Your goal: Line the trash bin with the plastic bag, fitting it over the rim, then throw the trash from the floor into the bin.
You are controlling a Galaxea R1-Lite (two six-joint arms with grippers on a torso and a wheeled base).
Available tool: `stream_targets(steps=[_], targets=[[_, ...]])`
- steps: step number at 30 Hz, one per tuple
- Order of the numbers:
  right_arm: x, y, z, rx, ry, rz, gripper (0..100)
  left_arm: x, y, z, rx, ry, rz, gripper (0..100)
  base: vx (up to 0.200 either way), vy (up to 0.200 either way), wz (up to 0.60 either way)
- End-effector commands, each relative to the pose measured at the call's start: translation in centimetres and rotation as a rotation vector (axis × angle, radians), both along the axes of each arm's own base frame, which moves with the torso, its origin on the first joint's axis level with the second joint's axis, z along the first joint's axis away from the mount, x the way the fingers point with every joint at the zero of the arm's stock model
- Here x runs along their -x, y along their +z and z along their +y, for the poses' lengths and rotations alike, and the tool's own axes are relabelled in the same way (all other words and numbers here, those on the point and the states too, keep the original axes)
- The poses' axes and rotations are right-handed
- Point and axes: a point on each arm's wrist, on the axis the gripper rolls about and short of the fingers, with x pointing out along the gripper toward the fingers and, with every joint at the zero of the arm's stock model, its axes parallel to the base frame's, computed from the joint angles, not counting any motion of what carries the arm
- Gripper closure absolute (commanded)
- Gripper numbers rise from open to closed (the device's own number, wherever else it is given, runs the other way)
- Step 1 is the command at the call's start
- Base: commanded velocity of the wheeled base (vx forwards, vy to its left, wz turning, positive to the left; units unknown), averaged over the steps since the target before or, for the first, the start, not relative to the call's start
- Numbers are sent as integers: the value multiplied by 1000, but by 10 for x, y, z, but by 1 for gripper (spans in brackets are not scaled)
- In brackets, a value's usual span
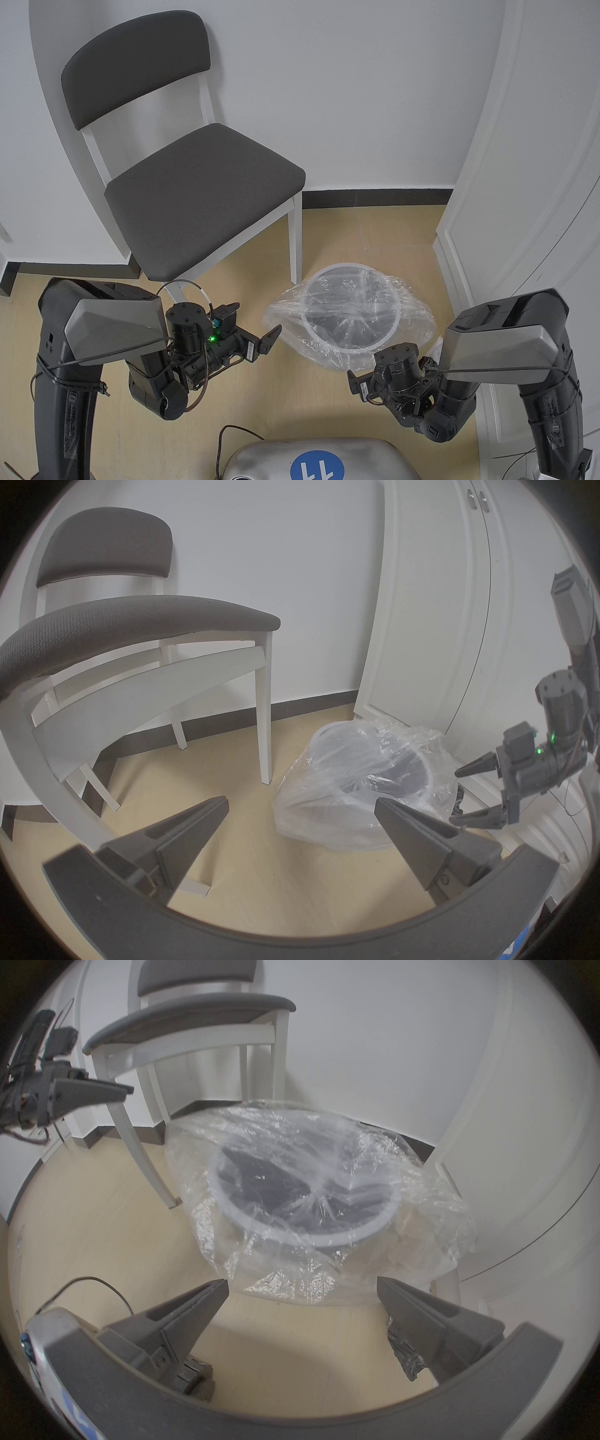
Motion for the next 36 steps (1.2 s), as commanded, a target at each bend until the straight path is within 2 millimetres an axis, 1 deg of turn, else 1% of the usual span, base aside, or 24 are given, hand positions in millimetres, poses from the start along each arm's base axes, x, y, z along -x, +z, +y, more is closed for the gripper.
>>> stream_targets(steps=[1, 2, 3, 4, 5, 6, 7, 8, 9, 10, 11, 12, 13, 15, 16, 18, 20, 23, 25, 27, 28, 31, 33, 36], targets=[[15, 49, -9, -74, 52, -57, 0, 1, 1, -1, 2, -3, -1, 0, 0, 0, 0], [15, 49, -9, -74, 52, -57, 0, 1, 1, -1, 2, -3, -1, 0, 0, 0, 0], [22, 68, -14, -99, 73, -80, 0, 1, 3, -2, 5, -5, -6, 0, 0, 0, 0], [24, 73, -16, -102, 74, -86, 0, 1, 3, -3, 6, -7, -8, 0, 0, 0, 0], [27, 93, -26, -107, 71, -129, 0, 5, 5, -9, 5, -20, -13, 0, 0, 0, 0], [27, 97, -28, -105, 67, -136, 0, 5, 6, -10, 5, -21, -15, 0, 0, 0, 0], [24, 116, -46, -97, 30, -188, 0, 9, 7, -19, -1, -36, -20, 0, 0, 0, 0], [22, 126, -56, -87, 7, -213, 0, 11, 8, -25, -5, -41, -29, 0, 0, 0, 0], [18, 140, -71, -77, -26, -256, 0, 16, 9, -35, -17, -39, -42, 0, 0, 0, 0], [18, 140, -71, -77, -26, -256, 0, 16, 9, -35, -17, -39, -42, 0, 0, 0, 0], [13, 153, -89, -72, -68, -294, 0, 19, 12, -45, -35, -18, -68, 0, 0, 0, 0], [12, 157, -95, -73, -81, -307, 0, 18, 13, -49, -39, -14, -84, 0, 0, 0, 0], [8, 168, -109, -73, -105, -332, 0, 14, 19, -57, -53, -9, -133, 0, 0, 0, 0], [5, 182, -127, -73, -137, -360, 0, 4, 26, -65, -110, -11, -196, 0, 0, 0, 0], [5, 182, -127, -73, -137, -360, 0, 4, 26, -65, -110, -11, -196, 0, 0, 0, 0], [5, 194, -148, -67, -188, -364, 0, -1, 26, -69, -256, -28, -199, 0, 0, 0, 0], [6, 200, -161, -71, -203, -372, 0, -1, 23, -75, -332, -35, -209, 0, 0, 0, 0], [6, 206, -176, -76, -211, -384, 0, 0, 20, -82, -388, -44, -219, 0, 0, 0, 0], [6, 209, -193, -81, -226, -398, 0, 1, 16, -91, -443, -52, -215, 0, 0, 0, 0], [6, 210, -203, -83, -229, -405, 0, -4, 16, -97, -473, -42, -217, 0, 0, 0, 0], [6, 210, -205, -83, -232, -405, 0, -6, 16, -98, -478, -40, -218, 0, 0, 0, 0], [8, 212, -218, -92, -215, -410, 0, -25, 20, -111, -528, -26, -251, 0, 0, 0, 0], [8, 213, -223, -93, -212, -412, 0, -32, 22, -117, -540, -22, -250, 0, 0, 0, 0], [10, 213, -228, -97, -204, -414, 0, -34, 19, -128, -557, -35, -233, 0, 0, 0, 0]])
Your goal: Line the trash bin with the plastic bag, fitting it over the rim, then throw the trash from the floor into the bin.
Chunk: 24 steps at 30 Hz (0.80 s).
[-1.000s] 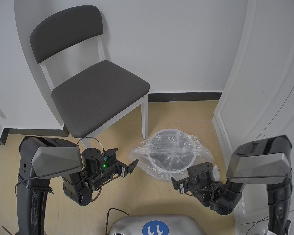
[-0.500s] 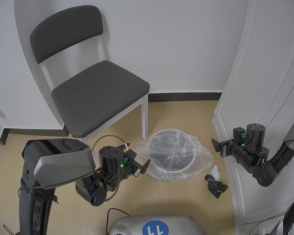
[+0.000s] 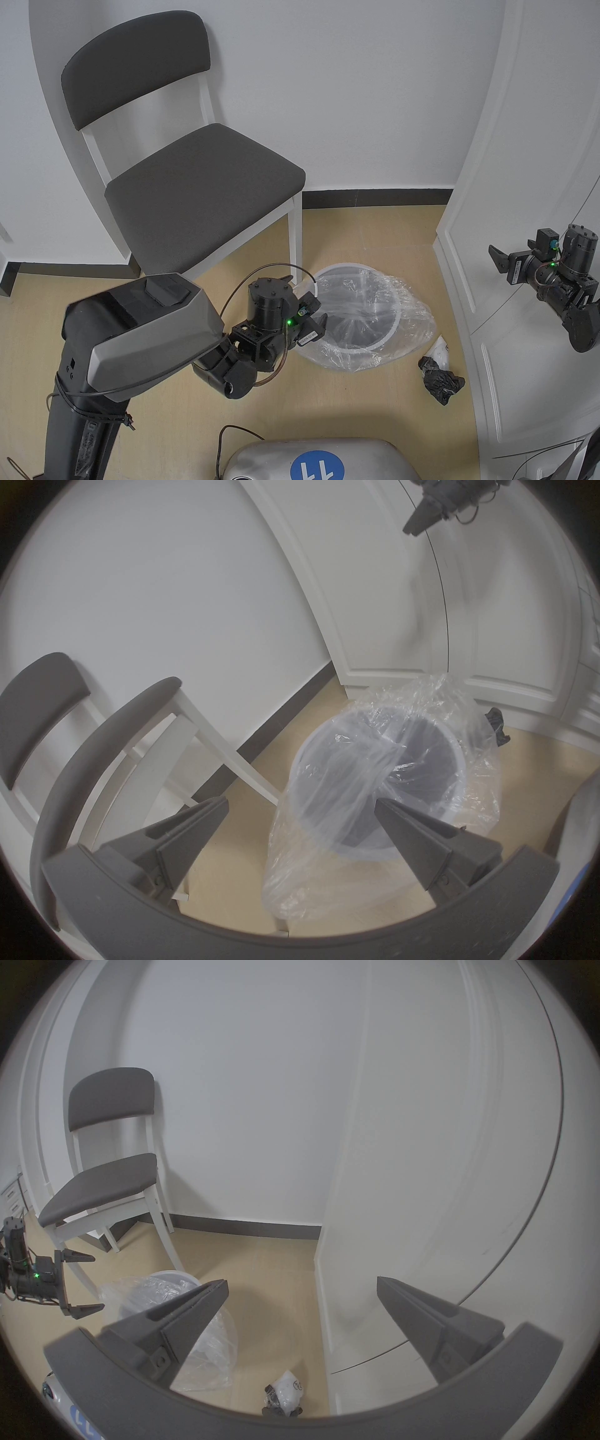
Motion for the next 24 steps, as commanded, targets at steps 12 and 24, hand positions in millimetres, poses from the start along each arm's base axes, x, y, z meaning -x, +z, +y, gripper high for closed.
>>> stream_targets(steps=[12, 24], targets=[[6, 10, -19, -5, 1, -40, 0, -32, -35, -43, -72, -12, 41, 0, 0, 0, 0], [5, 9, -15, -6, 13, -38, 0, -57, -40, -34, -43, 31, 13, 100, 0, 0, 0]])
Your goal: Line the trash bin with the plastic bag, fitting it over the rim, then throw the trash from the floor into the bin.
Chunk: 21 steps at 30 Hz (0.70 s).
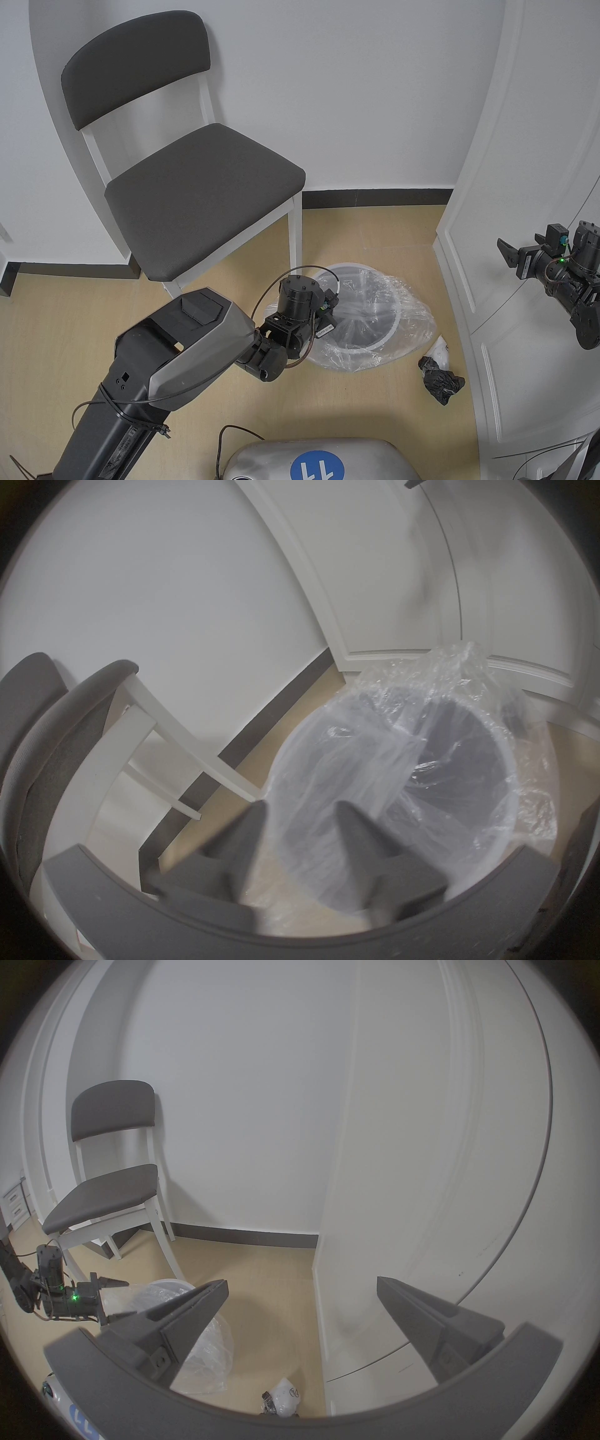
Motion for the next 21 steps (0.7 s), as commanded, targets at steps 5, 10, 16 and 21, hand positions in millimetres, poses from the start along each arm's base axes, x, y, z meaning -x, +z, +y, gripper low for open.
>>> stream_targets(steps=[5, 10, 16, 21], targets=[[-2, -3, 2, 0, 6, 8, 0, -15, 23, 0, 78, 22, -64, 100, 0, 0, 0], [-6, -8, 6, -1, 13, 28, 0, -31, 59, 2, 184, 55, -110, 100, 0, 0, 0], [-6, -10, 6, -1, 17, 35, 0, -16, 51, 2, 238, 51, -31, 100, 0, 0, 0], [-6, -11, 7, -1, 18, 37, 0, 7, 29, 5, 183, 20, 46, 0, 0, 0, 0]])
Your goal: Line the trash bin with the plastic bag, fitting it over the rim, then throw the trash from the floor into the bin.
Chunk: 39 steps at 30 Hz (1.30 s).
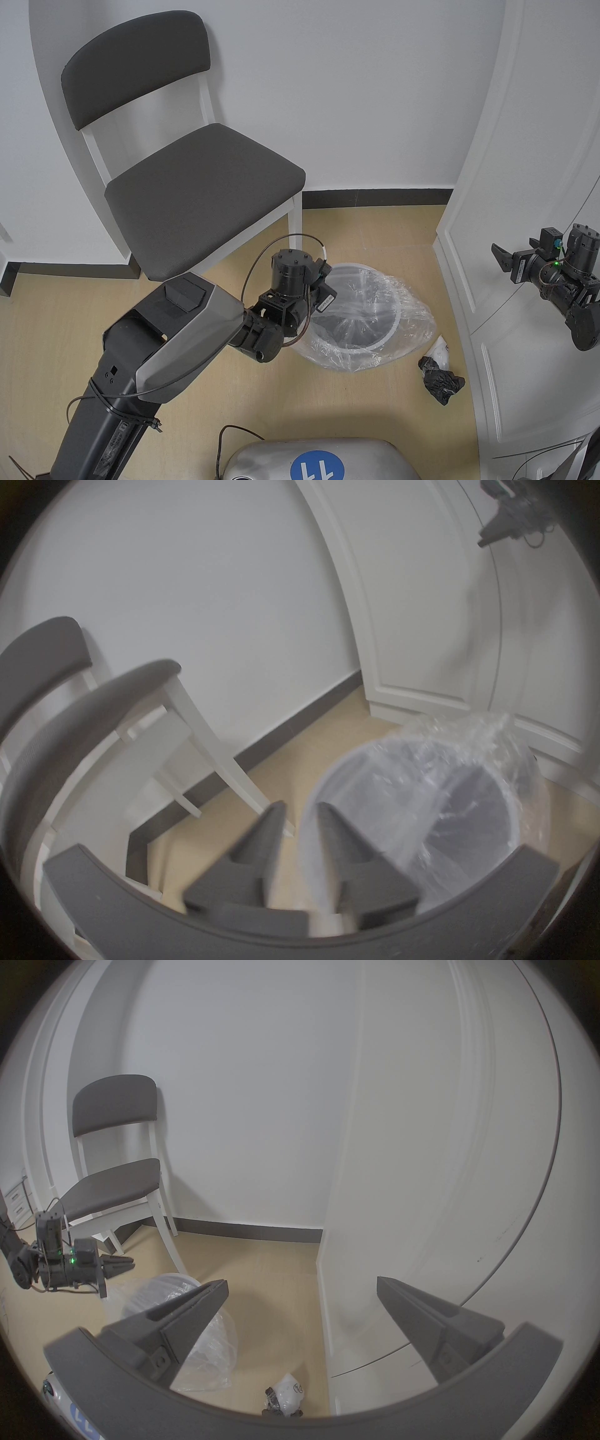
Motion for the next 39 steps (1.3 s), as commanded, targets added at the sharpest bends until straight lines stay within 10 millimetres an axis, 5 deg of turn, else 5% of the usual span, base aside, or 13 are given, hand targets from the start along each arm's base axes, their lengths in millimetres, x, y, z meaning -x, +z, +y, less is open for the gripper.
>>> stream_targets(steps=[1, 10, 27, 28, 36, 39], targets=[[-1, -3, 1, 0, 3, 10, 0, 27, -16, 1, -25, -50, 70, 0, 0, 0, 0], [-1, -4, 1, 1, 4, 13, 0, 32, -35, 0, -38, -88, 87, 0, 0, 0, 0], [-6, -10, 1, 2, 2, 35, 0, -7, -63, 0, -169, -98, 55, 0, 0, 0, 0], [-7, -12, 1, 0, 2, 39, 0, -7, -63, 0, -167, -101, 54, 100, 0, 0, 0], [-7, -13, 1, 2, 2, 45, 0, -10, -42, -4, -113, -97, -8, 100, 0, 0, 0], [-9, -17, 1, 12, 3, 56, 0, -18, -12, -4, -71, -86, -69, 100, 0, 0, 0]])
